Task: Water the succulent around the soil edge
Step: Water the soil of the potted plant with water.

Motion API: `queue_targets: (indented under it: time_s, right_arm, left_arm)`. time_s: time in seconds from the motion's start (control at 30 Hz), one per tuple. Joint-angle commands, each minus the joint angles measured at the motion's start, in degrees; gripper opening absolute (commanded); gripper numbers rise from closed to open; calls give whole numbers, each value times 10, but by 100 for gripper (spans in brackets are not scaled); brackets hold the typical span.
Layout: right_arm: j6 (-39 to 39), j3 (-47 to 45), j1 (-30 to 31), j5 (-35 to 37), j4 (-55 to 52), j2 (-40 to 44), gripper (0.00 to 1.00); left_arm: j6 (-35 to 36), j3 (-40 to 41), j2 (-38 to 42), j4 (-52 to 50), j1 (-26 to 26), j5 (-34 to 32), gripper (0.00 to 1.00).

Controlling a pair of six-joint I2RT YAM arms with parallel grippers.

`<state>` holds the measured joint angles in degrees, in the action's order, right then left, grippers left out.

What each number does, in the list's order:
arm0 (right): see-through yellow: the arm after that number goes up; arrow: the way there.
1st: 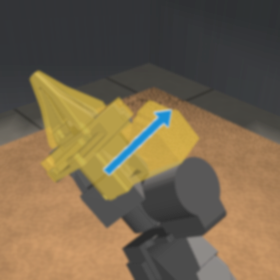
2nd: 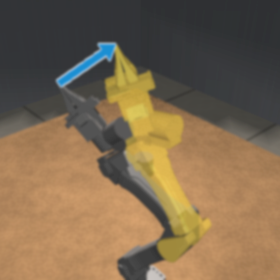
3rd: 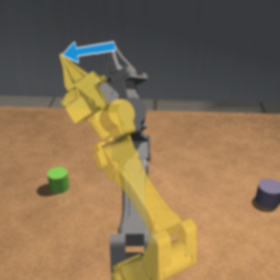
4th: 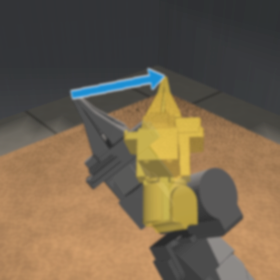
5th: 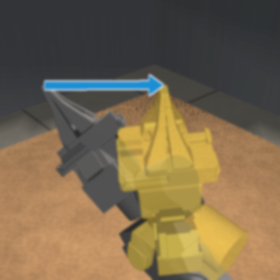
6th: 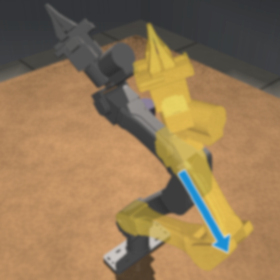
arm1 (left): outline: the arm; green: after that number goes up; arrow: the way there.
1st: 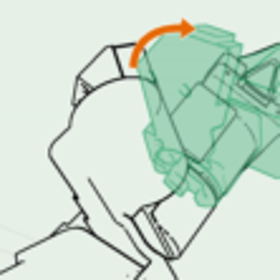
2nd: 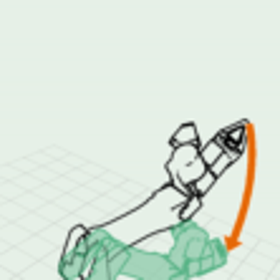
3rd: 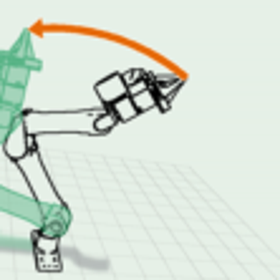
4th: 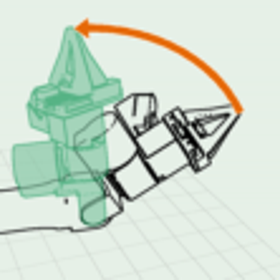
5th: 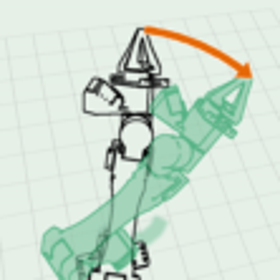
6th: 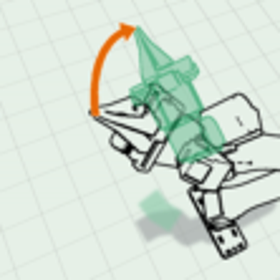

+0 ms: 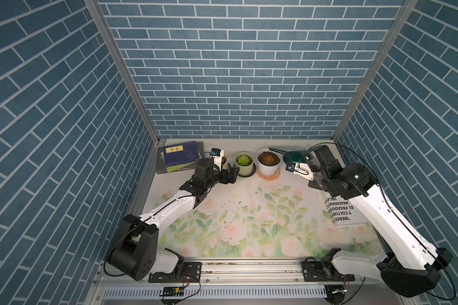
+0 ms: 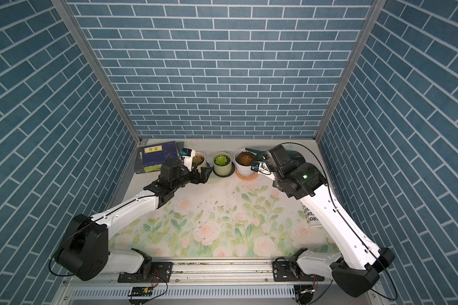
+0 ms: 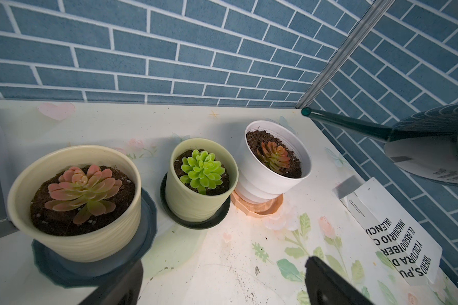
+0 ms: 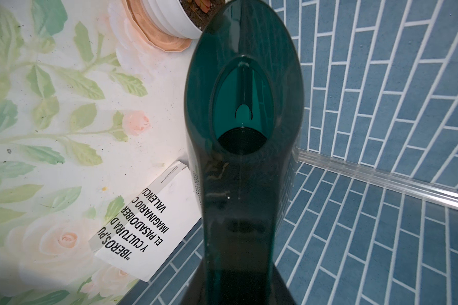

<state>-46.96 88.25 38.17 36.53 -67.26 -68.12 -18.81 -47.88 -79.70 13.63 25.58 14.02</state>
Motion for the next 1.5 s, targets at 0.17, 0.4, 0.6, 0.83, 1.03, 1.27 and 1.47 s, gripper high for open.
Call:
queue_targets:
  time_s: [0.17,0.4,0.6,0.83,1.03,1.27,1.47]
  right_arm:
    - [-11,-20,-30,-18,-13,63,0]
    - [9,-52,-38,-75,-40,84,0]
    - [11,-65,-36,-79,-32,74,0]
    - [-3,-71,-28,-103,5,61,0]
    - [-24,-79,-25,-93,48,44,0]
    - [-35,-88,-25,-43,85,28,0]
    - [-48,-102,-25,2,106,37,0]
  left_arm:
    - [1,-3,15,-7,3,-9,100]
    - [-4,-1,19,-6,3,-13,100]
    - [-8,4,20,3,3,-13,100]
    - [-10,11,17,12,3,-10,100]
    - [-11,16,18,15,3,-10,100]
    - [-11,20,16,21,3,-11,100]
    - [-11,21,13,24,3,-11,100]
